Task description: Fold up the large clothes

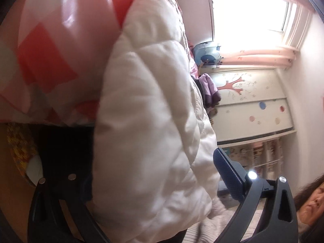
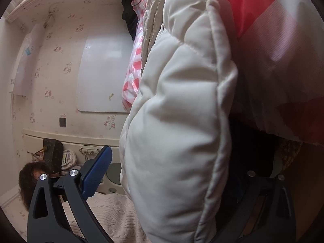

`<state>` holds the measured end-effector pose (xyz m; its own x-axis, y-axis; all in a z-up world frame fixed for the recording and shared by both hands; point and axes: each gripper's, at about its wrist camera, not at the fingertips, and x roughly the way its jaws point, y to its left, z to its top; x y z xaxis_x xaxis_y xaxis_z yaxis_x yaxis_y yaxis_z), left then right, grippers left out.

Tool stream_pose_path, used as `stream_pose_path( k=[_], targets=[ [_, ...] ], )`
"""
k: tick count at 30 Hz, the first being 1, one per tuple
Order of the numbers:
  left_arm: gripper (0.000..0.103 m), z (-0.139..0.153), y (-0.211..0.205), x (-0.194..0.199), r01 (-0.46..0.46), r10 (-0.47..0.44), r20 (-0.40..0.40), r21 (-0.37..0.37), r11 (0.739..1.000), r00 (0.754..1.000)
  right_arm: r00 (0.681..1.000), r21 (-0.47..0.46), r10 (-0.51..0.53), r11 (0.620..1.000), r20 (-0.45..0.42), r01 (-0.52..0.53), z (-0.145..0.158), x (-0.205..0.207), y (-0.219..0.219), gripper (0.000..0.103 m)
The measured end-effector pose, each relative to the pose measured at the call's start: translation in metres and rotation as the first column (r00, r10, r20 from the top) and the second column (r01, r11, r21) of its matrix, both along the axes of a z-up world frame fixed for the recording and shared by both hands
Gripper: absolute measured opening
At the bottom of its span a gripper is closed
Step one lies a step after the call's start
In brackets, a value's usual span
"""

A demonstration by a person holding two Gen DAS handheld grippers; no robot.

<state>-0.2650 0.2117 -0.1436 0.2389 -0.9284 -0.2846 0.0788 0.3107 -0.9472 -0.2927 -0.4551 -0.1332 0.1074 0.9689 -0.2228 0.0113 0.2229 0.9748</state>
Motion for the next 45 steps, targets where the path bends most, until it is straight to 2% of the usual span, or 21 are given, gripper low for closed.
stream_pose_path(
  k=[2,3,4,6,7,12,15,17,20,21,23,27,30,39,45],
  targets=[
    [0.094,0.008,0.003,-0.003,-0.021,0.020,0.030,0.040,0.999,0.999,1.000,0.010,-0.010,1.000,0.023,0.010,0.001,-0.001,-0.001,0.095],
    [0.085,0.011,0.003,-0.003,-0.028,0.025,0.038,0.071,0.997,0.999,0.999,0.002,-0.014,1.000,0.045,0.014,0.003,-0.001,-0.001,0.089],
    [0.079,0.014,0.005,-0.005,-0.032,0.028,0.040,0.108,0.994,0.999,0.998,-0.008,-0.017,1.000,0.066,0.018,0.007,-0.001,0.001,0.068],
    [0.062,0.019,0.003,-0.008,-0.027,0.021,0.040,0.164,0.986,0.999,0.995,-0.052,-0.029,0.998,0.096,0.034,0.011,-0.001,0.004,0.048],
    [0.058,0.023,0.002,-0.008,-0.030,0.021,0.054,0.172,0.985,0.998,0.993,-0.072,-0.034,0.996,0.115,0.042,0.015,-0.002,0.005,0.042],
    [0.030,0.053,-0.005,-0.020,-0.072,0.035,0.133,0.287,0.955,0.990,0.980,-0.114,-0.070,0.989,0.185,0.093,0.035,-0.010,0.005,0.026],
    [0.024,0.083,-0.018,-0.031,-0.109,0.015,0.211,0.438,0.892,0.977,0.971,-0.112,-0.097,0.986,0.219,0.124,0.047,-0.014,0.004,0.021],
    [0.022,0.103,-0.030,-0.038,-0.137,-0.016,0.263,0.552,0.823,0.965,0.967,-0.104,-0.108,0.985,0.232,0.135,0.052,-0.016,0.002,0.021],
    [0.020,0.128,-0.044,-0.046,-0.182,-0.058,0.322,0.664,0.726,0.945,0.964,-0.093,-0.117,0.985,0.239,0.143,0.054,-0.016,0.000,0.020],
    [0.019,0.137,-0.050,-0.049,-0.195,-0.068,0.336,0.686,0.701,0.939,0.963,-0.082,-0.123,0.986,0.242,0.147,0.055,-0.017,0.000,0.020],
    [0.019,0.145,-0.055,-0.052,-0.224,-0.078,0.362,0.718,0.659,0.929,0.957,-0.061,-0.140,0.985,0.254,0.160,0.058,-0.019,-0.003,0.019],
    [0.018,0.145,-0.060,-0.059,-0.256,-0.103,0.394,0.751,0.608,0.913,0.946,-0.026,-0.159,0.985,0.283,0.173,0.069,-0.024,-0.006,0.019],
    [0.018,0.148,-0.065,-0.065,-0.271,-0.114,0.414,0.755,0.596,0.903,0.939,-0.012,-0.156,0.986,0.306,0.168,0.080,-0.028,-0.007,0.019],
    [0.018,0.153,-0.072,-0.063,-0.288,-0.122,0.445,0.741,0.607,0.887,0.919,0.039,-0.166,0.986,0.357,0.162,0.108,-0.043,-0.008,0.019],
    [0.018,0.153,-0.070,-0.069,-0.286,-0.153,0.452,0.756,0.588,0.879,0.913,0.065,-0.178,0.984,0.367,0.166,0.115,-0.056,-0.015,0.018]
  ],
)
